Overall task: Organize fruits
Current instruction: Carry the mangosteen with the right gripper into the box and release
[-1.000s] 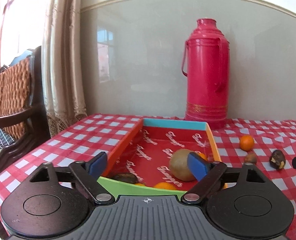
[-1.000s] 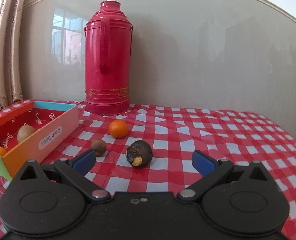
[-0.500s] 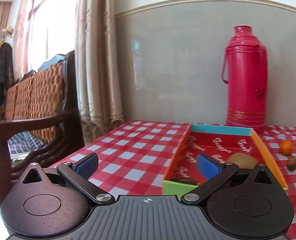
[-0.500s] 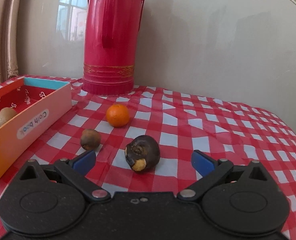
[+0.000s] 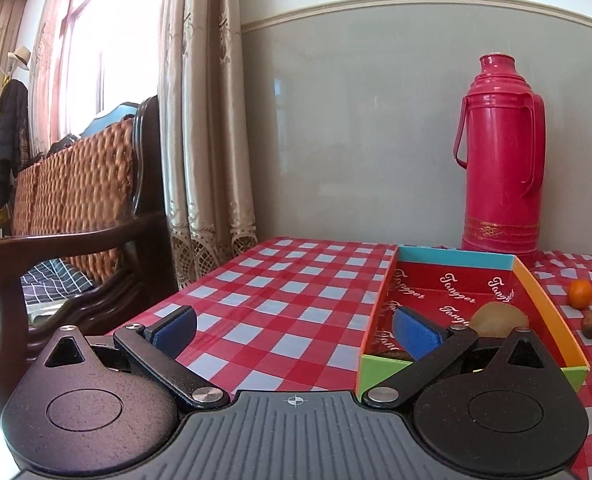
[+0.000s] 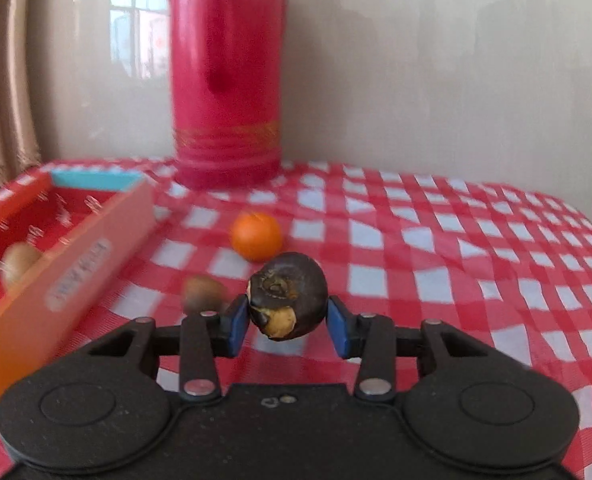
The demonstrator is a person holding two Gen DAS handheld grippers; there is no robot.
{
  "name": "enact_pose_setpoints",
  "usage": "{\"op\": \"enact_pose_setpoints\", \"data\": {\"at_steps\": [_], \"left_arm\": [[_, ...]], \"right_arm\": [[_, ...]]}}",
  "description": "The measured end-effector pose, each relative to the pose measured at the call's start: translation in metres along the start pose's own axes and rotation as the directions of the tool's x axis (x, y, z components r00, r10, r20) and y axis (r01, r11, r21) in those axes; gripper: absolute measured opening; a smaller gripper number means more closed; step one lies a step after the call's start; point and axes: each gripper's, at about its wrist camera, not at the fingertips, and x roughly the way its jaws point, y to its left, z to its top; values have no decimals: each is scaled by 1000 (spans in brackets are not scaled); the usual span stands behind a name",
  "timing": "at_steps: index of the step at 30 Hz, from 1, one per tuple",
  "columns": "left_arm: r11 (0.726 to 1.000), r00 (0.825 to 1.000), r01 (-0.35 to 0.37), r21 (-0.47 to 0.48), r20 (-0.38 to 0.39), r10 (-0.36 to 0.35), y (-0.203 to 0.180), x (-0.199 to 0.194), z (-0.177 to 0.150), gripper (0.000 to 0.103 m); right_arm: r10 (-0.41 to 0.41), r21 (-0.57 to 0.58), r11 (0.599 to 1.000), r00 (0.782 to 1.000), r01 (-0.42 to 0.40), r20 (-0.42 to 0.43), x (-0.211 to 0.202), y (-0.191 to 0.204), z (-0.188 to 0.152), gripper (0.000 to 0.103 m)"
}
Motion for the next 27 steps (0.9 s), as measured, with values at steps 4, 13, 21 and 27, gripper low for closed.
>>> {"op": "enact_pose_setpoints", "data": {"at_steps": [4,13,21,27], "left_arm": [[1000,1000,-15,5,-5,15,7,-2,-2,103],[998,998,-58,14,-26,58,28,-1,-7,103],[997,996,-73,4,-42,73,40,2,-11,103],[998,998,-61,-1,-32,61,35,-1,-10,103]], "right_arm": [[59,-14,998,997,-58,51,-16,24,7,33],[216,-73,975,968,-208,124,-45,85,15,33],[302,-130,949,948,-288,105,-49,130,11,33],[332,-180,930,942,-320,39,-44,143,4,38]]}}
